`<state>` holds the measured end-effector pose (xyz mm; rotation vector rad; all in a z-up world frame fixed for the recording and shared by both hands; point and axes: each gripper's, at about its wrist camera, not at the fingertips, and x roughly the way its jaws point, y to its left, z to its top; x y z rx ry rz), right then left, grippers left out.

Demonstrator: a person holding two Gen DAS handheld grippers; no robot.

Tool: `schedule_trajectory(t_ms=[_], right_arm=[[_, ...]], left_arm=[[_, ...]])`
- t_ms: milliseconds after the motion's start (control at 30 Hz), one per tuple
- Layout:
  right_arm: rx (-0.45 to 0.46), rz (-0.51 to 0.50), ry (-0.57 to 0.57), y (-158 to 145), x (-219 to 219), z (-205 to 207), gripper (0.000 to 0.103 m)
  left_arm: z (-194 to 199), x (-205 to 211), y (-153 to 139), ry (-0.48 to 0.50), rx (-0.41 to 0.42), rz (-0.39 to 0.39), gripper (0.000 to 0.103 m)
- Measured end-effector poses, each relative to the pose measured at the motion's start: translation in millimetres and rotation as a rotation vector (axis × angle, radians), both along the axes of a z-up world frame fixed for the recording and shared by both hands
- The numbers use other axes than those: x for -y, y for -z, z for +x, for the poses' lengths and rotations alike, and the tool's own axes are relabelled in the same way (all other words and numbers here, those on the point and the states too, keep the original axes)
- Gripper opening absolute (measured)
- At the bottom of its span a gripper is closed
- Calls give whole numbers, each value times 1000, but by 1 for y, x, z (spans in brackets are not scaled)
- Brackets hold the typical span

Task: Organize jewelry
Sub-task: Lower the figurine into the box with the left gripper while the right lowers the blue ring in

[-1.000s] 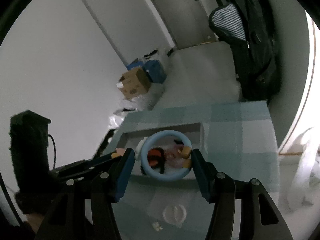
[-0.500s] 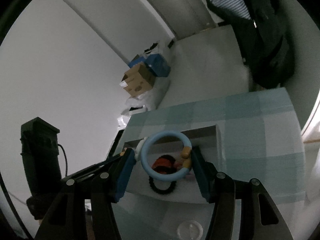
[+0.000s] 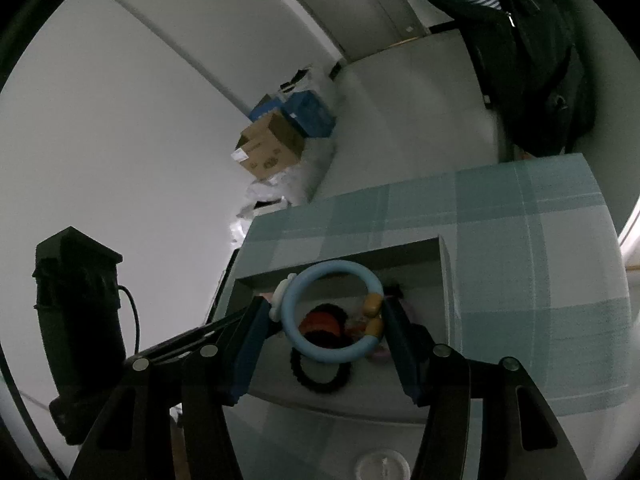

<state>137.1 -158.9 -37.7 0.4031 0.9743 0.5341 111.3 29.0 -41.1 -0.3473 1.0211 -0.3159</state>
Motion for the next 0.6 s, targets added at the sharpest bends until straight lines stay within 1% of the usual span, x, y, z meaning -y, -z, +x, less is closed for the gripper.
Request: schedule_trajectory(t_ms=[133, 200, 300, 333, 367, 433, 600], right_arm=[[0, -25, 13, 1, -2, 0, 59], [4, -22, 9, 1, -3, -1, 59], [21, -25, -1, -2, -3, -4, 59], [28, -30, -1, -3, -2, -5, 59], [32, -29, 1, -4, -2, -6, 60], [33, -22, 11, -4, 1, -6, 62], [50, -9, 37, -10, 10, -8, 62]], left_arm=[[0, -4, 0, -16, -9, -19, 22], [1, -6, 0, -24, -16, -32, 22], [3, -8, 3, -37, -45, -45, 25], [3, -8, 4, -38, -51, -46, 27], [3, -9, 5, -42, -60, -46, 34], [2, -10, 5, -43, -63, -49, 42], [-4, -9, -2, -40, -34, -27, 44]])
